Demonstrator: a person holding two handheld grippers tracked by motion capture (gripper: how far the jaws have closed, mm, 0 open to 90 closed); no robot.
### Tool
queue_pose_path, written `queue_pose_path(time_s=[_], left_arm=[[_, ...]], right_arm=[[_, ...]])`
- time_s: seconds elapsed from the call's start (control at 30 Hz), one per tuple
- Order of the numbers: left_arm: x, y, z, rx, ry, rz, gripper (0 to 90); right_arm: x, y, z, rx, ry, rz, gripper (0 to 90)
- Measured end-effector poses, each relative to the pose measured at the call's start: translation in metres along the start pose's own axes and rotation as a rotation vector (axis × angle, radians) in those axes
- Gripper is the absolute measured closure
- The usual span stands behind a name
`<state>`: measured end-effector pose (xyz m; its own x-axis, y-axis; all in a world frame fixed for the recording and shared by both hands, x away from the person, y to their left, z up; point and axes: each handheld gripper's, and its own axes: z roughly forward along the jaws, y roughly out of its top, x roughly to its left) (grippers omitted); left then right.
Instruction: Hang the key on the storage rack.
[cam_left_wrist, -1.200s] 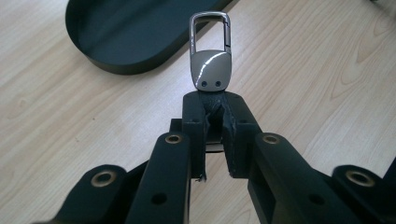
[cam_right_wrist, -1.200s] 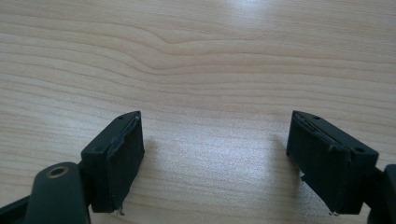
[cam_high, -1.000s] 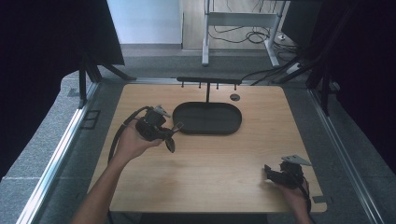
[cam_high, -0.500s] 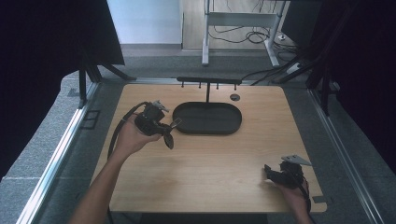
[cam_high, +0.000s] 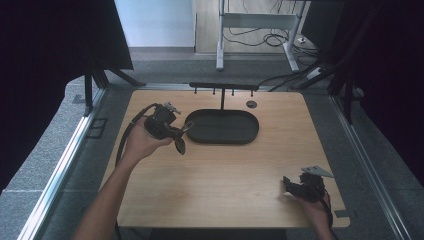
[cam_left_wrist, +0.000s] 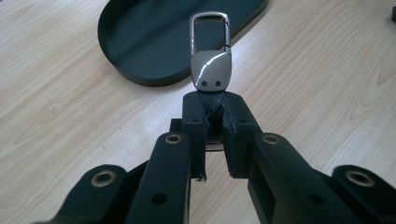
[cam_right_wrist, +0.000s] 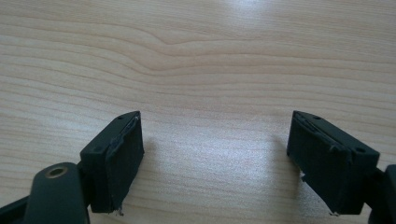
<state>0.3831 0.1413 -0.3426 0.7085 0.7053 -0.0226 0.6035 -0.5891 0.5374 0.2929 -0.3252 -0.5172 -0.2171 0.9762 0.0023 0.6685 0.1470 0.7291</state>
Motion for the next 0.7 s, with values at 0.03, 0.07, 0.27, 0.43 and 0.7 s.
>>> queue_pose_path(time_s=[0.03, 0.07, 0.27, 0.43, 0.7], left_arm=[[0.001, 0.000, 0.001, 0.003, -0.001, 0.000, 81.3], [0.002, 0.000, 0.001, 0.004, 0.002, -0.003, 81.4], [0.008, 0.000, 0.002, -0.018, 0.008, -0.029, 81.4], [0.015, 0.002, 0.001, -0.021, 0.012, -0.036, 81.4], [0.020, 0.004, 0.004, -0.028, 0.007, -0.056, 81.4]], right_arm=[[0.000, 0.000, 0.000, 0.000, 0.000, 0.000, 18.6], [0.000, 0.000, 0.000, 0.000, -0.001, 0.000, 18.6], [0.000, 0.000, 0.000, -0.001, -0.002, -0.001, 18.6], [0.000, 0.000, 0.000, -0.001, -0.003, -0.003, 18.5], [0.000, 0.000, 0.000, -0.001, -0.004, -0.002, 18.6]])
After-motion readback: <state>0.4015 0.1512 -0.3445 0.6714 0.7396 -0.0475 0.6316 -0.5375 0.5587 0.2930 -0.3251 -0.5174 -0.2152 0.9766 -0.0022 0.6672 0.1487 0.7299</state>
